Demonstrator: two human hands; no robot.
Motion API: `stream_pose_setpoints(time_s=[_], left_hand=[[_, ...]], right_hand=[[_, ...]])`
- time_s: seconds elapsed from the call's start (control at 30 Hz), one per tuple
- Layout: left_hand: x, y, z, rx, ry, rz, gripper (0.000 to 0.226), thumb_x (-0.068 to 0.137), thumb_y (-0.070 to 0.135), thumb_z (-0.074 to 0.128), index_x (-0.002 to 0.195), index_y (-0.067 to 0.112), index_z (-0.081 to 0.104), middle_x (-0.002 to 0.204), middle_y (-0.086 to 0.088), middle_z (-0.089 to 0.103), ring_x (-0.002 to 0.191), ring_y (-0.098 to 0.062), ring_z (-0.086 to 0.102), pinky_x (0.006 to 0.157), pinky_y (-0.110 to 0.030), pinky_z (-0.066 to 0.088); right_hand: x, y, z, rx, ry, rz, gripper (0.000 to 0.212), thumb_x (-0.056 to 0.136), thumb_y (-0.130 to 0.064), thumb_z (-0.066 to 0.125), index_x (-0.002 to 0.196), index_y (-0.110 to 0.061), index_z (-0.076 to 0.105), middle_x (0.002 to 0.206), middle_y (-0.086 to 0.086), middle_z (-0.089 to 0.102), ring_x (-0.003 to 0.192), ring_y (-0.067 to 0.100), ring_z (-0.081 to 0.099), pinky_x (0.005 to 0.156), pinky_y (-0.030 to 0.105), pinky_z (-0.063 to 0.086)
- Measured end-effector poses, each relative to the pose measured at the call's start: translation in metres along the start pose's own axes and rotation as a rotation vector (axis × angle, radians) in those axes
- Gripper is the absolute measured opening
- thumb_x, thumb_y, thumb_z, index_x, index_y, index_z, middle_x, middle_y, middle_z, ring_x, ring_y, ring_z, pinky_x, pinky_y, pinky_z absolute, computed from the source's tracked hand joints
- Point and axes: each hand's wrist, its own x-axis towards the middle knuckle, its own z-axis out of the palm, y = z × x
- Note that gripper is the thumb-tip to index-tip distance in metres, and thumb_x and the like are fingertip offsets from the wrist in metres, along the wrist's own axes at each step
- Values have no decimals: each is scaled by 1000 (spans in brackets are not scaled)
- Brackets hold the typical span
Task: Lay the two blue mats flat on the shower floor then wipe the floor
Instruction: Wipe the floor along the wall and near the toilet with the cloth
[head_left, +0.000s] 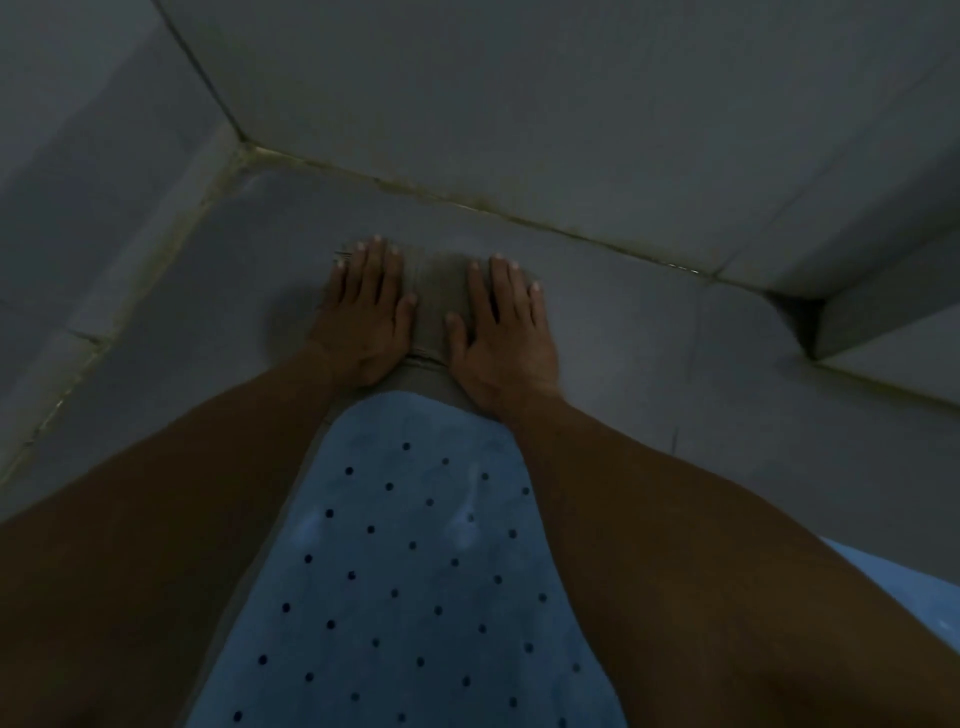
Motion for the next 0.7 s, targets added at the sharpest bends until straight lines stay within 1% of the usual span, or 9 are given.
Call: stream_pose_setpoints(time_s=[0.13, 0.2, 0.3, 0.43, 0.6, 0.7], left_hand=[[3, 54, 7, -16, -5, 53, 68, 98, 43, 9, 155, 5, 6, 162, -17, 1, 150, -31, -2, 121, -46, -3], [1, 83, 11, -20, 2, 87, 70, 97, 43, 7, 154, 2, 9, 161, -21, 4, 149, -34, 1, 120, -50, 0], [-7, 135, 14, -25, 33, 133, 74, 96, 43, 4, 152, -3, 16, 158, -26, 10, 148, -39, 8, 120, -52, 4], [-22, 204, 19, -33, 8, 178, 75, 96, 43, 2, 151, -7, 14, 157, -29, 8, 147, -41, 6, 120, -53, 5], [-43, 284, 30, -38, 39, 209, 67, 100, 38, 22, 146, -10, 29, 153, -33, 22, 144, -44, 19, 118, -54, 15], [-58, 332, 33, -104, 28, 235, 69, 98, 40, 26, 145, -11, 29, 152, -33, 24, 144, -44, 20, 118, -54, 15]], right_hand=[[-26, 48, -12, 12, 73, 41, 64, 102, -48, 30, 158, -16, 23, 165, 9, 17, 153, 23, 10, 124, 39, -5], [-43, 74, -22, 12, 74, 53, 63, 102, -47, 31, 157, -17, 26, 165, 9, 20, 153, 24, 12, 125, 41, -3], [-68, 117, -40, -20, 35, 82, 63, 102, -49, 25, 159, -21, 20, 166, 5, 15, 154, 20, 7, 124, 42, -3], [-105, 173, -63, -61, 22, 132, 63, 103, -49, 23, 159, -23, 16, 167, 2, 10, 154, 17, 3, 124, 44, -3], [-154, 239, -85, -102, -6, 175, 65, 101, -51, 22, 160, -23, 14, 167, -1, 8, 154, 17, 2, 124, 46, -3], [-186, 277, -98, -123, -25, 181, 67, 100, -52, 19, 160, -22, 15, 167, 1, 9, 154, 19, 5, 123, 51, 2]])
